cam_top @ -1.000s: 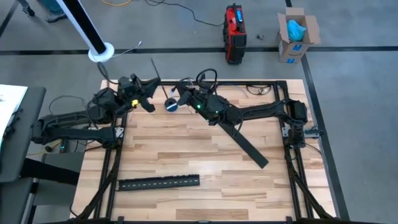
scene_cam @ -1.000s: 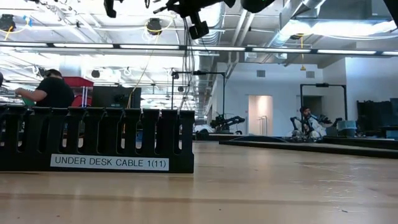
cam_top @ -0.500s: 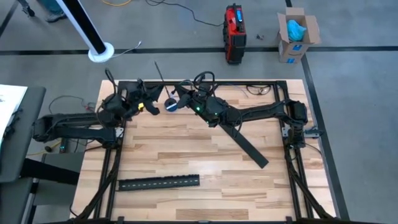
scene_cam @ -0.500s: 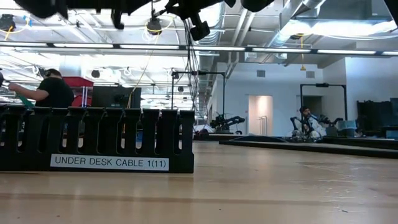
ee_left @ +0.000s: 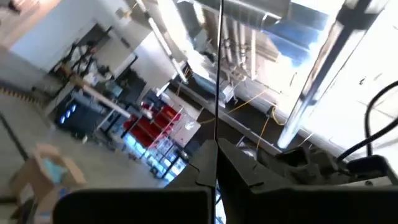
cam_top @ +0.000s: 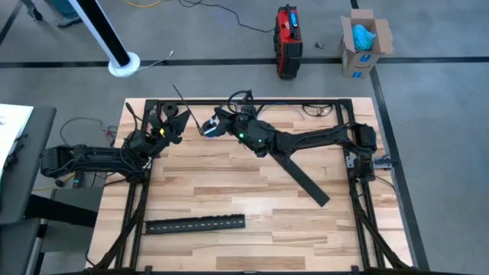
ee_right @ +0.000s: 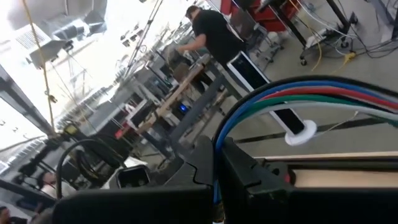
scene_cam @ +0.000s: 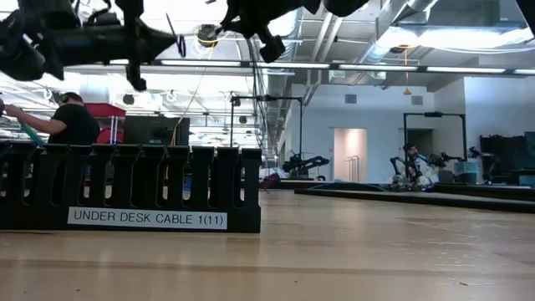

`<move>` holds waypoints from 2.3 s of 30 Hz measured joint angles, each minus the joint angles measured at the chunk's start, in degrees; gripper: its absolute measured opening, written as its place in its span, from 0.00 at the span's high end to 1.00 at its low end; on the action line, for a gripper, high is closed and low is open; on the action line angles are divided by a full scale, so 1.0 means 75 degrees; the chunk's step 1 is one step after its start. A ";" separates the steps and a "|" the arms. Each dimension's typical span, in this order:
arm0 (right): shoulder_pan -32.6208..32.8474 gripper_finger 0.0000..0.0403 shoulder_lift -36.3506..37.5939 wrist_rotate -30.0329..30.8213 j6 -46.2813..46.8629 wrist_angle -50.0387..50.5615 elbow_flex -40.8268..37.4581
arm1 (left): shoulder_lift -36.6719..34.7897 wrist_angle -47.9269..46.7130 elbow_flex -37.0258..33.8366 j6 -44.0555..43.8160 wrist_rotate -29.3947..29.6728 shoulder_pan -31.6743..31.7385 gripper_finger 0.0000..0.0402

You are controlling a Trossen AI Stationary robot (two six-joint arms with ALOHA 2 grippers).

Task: Ziptie cables
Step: Wrap the cable wires with the black zip tie

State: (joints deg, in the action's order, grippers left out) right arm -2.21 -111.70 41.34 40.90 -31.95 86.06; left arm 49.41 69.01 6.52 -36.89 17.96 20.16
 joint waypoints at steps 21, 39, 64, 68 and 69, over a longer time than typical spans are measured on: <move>-0.0012 1.00 -0.1165 -0.0404 0.0516 -0.2411 0.0000 | 0.1258 0.1905 -0.0197 -0.0344 0.0553 -0.0009 1.00; 0.0104 1.00 -0.1165 -0.0530 0.0514 -0.2369 0.0000 | 0.2192 0.2738 0.0368 -0.0389 0.0527 -0.0006 1.00; 0.0028 0.48 -0.1162 -0.1959 0.0334 -0.1723 0.0003 | 0.2413 0.2745 0.0980 -0.0176 0.0003 0.0271 1.00; -0.0018 0.46 -0.1162 -0.1946 -0.0297 -0.1732 0.0003 | 0.2413 0.2742 0.0980 -0.0065 -0.0133 0.0271 1.00; -0.0018 0.46 -0.1162 -0.1925 -0.0443 -0.1743 0.0003 | 0.2413 0.2740 0.0980 -0.0043 -0.0138 0.0271 1.00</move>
State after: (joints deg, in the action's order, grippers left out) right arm -2.35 -120.42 26.91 37.58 -45.02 86.08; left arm 67.51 89.56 13.87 -37.21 16.92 22.20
